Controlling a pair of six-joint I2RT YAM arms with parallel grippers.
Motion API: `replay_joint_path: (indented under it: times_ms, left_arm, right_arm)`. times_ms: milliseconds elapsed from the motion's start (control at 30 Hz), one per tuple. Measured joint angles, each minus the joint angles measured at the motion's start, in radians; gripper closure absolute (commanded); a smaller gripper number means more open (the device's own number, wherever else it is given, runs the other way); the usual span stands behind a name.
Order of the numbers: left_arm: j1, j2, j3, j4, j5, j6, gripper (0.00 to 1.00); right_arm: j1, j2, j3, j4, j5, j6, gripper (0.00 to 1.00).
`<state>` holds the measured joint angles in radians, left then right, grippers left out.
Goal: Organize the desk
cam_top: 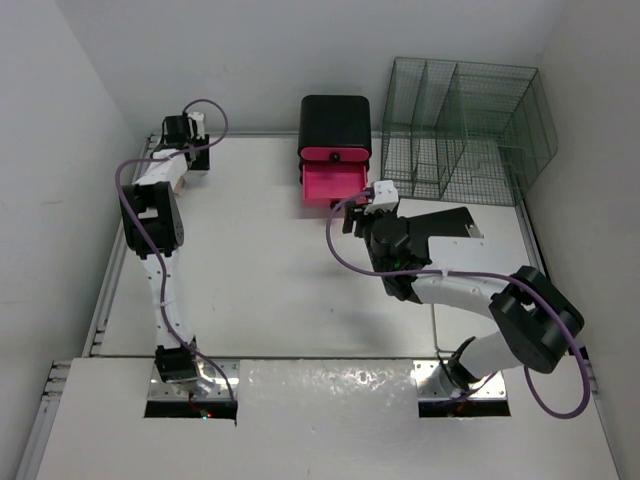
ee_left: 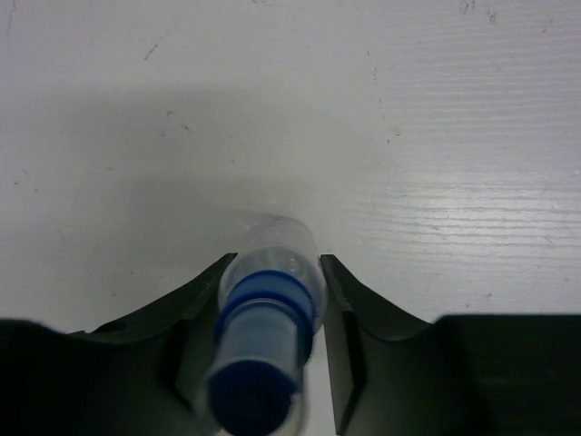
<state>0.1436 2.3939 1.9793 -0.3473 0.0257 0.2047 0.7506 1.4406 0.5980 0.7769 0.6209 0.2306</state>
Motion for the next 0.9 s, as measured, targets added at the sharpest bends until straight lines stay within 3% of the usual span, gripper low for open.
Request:
replay_joint_path:
  times_ms: [133, 200, 300, 567, 700, 800, 900]
  left_arm:
    - [0.0, 0.0, 0.0, 0.005, 0.006, 0.003, 0.69]
    - [0.0, 0.0, 0.0, 0.006, 0.005, 0.006, 0.76]
    - [0.0, 0.0, 0.0, 0.007, 0.002, 0.012, 1.0]
    - [-0.011, -0.011, -0.005, -0.012, -0.002, 0.076, 1.0]
    - [-0.034, -0.132, -0.126, -0.045, -0.019, 0.155, 1.0]
    - [-0.097, -0.268, -0.177, -0.125, -0.06, 0.239, 1.0]
    - [-0.237, -0.402, -0.177, -0.183, -0.128, 0.316, 1.0]
  right_arm:
    - [0.0, 0.007, 0.021, -0.001, 0.0, -0.016, 0.32]
    - [0.0, 0.007, 0.027, 0.0, 0.0, -0.024, 0.32]
    - [0.0, 0.007, 0.028, -0.001, 0.0, -0.031, 0.31]
    - [0.0, 0.007, 0.028, -0.001, 0.009, -0.049, 0.26]
    - [-0.003, -0.001, 0.028, -0.027, 0.055, -0.082, 0.24]
    - [-0.024, -0.023, 0.036, -0.09, 0.077, -0.097, 0.25]
    - [-0.092, -0.048, 0.066, -0.179, 0.074, -0.077, 0.25]
